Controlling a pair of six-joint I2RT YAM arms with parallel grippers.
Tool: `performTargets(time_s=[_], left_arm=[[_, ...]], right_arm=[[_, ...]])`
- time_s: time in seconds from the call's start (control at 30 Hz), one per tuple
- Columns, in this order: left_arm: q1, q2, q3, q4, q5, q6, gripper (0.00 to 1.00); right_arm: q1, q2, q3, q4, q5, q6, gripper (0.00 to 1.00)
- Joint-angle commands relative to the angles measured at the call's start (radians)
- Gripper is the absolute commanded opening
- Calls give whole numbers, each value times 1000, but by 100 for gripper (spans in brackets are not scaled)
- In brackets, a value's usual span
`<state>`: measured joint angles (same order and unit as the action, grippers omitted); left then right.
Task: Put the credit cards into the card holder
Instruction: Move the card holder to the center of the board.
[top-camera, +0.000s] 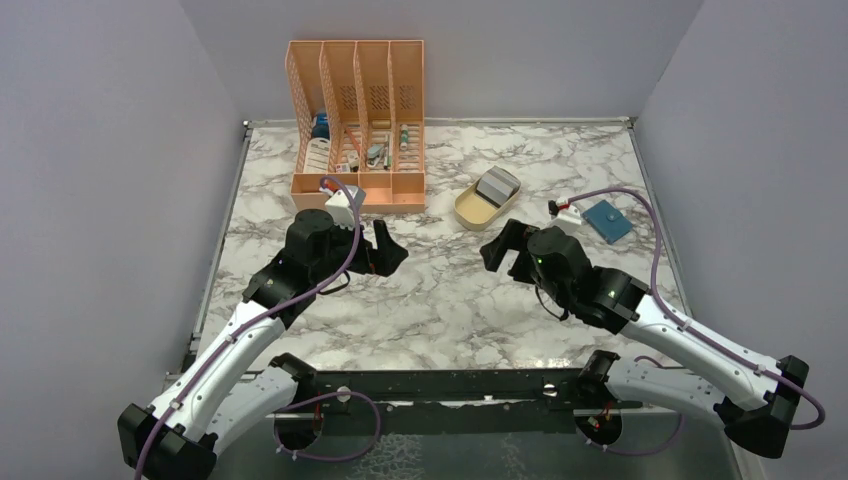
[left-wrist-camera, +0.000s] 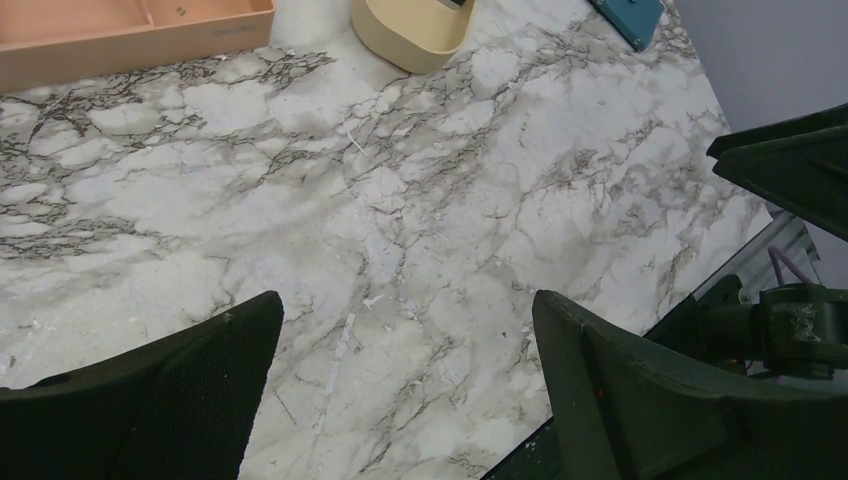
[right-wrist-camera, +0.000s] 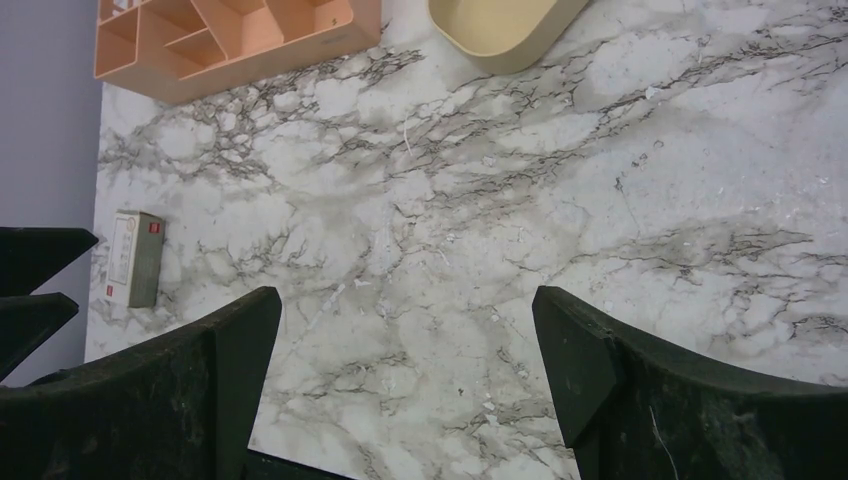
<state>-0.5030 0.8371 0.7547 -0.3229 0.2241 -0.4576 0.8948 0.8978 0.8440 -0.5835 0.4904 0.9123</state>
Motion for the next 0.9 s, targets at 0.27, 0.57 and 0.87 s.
performTargets(time_s=[0.27, 0.57, 0.87], left_arm=[[6, 14, -28, 7, -29, 2, 99], [6, 49, -5, -21, -99, -11, 99], [6, 14, -14, -30, -100, -35, 99]], right_arm=[[-5, 59, -37, 40, 197, -131, 98], [-37, 278, 54, 70, 448, -288, 87], [-327, 457, 136, 157, 266, -327, 69]])
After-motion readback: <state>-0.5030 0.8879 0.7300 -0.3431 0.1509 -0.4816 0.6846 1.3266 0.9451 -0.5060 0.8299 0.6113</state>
